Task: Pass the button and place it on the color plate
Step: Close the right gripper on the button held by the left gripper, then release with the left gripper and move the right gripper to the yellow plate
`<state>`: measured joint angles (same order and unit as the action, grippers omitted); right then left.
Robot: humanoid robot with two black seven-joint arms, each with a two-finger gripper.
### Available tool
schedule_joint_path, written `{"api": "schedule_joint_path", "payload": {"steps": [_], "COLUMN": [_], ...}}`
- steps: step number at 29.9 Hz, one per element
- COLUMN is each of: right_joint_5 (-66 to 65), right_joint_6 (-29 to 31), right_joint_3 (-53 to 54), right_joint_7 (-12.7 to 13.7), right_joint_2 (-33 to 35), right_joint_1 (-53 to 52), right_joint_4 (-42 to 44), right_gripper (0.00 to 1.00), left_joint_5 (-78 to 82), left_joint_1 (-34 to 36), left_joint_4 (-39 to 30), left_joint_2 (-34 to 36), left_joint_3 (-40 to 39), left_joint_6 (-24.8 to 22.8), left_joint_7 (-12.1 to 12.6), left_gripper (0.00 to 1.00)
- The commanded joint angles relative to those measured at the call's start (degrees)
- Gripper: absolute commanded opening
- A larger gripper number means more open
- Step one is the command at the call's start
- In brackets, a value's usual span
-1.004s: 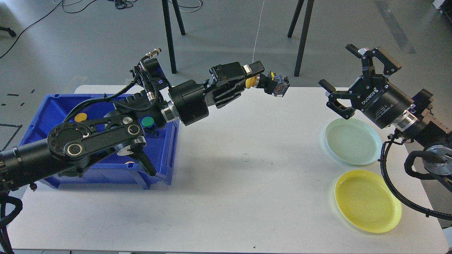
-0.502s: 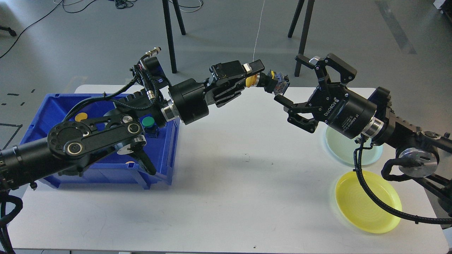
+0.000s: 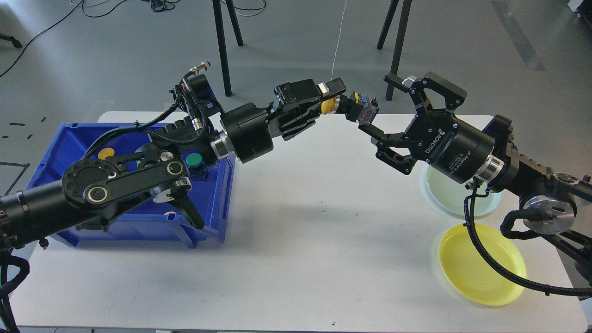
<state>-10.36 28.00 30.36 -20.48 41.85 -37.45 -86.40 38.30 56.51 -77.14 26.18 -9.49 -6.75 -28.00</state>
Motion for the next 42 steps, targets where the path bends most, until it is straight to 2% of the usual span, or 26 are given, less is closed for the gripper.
{"api": "schedule_joint_path", "payload": {"steps": [1,11,19,24,30,31,33,36,42], "right_joint_5": [-0.1,-1.68,-1.77,-1.77,-1.77,-1.77,-1.77,-1.86,-1.77], "right_joint_6": [0.0,0.0,0.0,0.0,0.0,0.0,0.0,0.0,0.0], "right_joint_3": [0.14,0.14,0.14,0.05,-0.04,-0.04,-0.13,-0.13,-0.13], "right_joint_7": [0.0,0.0,0.0,0.0,0.0,0.0,0.0,0.0,0.0], "right_joint_2": [-0.02,-0.1,-0.1,-0.1,-0.02,-0.02,-0.02,-0.1,0.16], "right_joint_1": [-0.08,-0.34,-0.43,-0.43,-0.34,-0.34,-0.34,-0.34,-0.34], "right_joint_4": [0.0,0.09,0.18,0.36,0.27,0.27,0.18,0.18,0.18], "right_gripper": [0.6,0.36,0.3,0.11,0.08,0.07,0.07,0.05,0.04], "left_joint_5": [0.02,0.02,0.11,0.11,0.11,0.02,-0.15,-0.94,-1.82], "left_joint_1": [0.0,-0.08,-0.17,-0.17,-0.17,-0.17,-0.17,-0.35,-0.35], "left_joint_4": [-0.02,-0.02,-0.02,-0.02,0.06,0.06,0.06,0.15,0.59], "left_joint_2": [0.01,0.1,0.19,0.19,0.19,0.19,0.1,-0.08,-0.43], "left_joint_3": [0.0,0.0,-0.18,-0.18,-0.18,-0.27,-0.35,-0.62,-1.32], "left_joint_6": [-0.02,-0.54,-1.34,-1.34,-1.34,-1.34,-1.25,-0.46,-0.28], "left_joint_7": [0.0,0.0,0.0,0.0,0.0,0.0,0.0,0.0,0.0], "left_gripper": [0.07,0.07,0.07,0.07,0.08,0.11,0.25,0.65,0.77]}}
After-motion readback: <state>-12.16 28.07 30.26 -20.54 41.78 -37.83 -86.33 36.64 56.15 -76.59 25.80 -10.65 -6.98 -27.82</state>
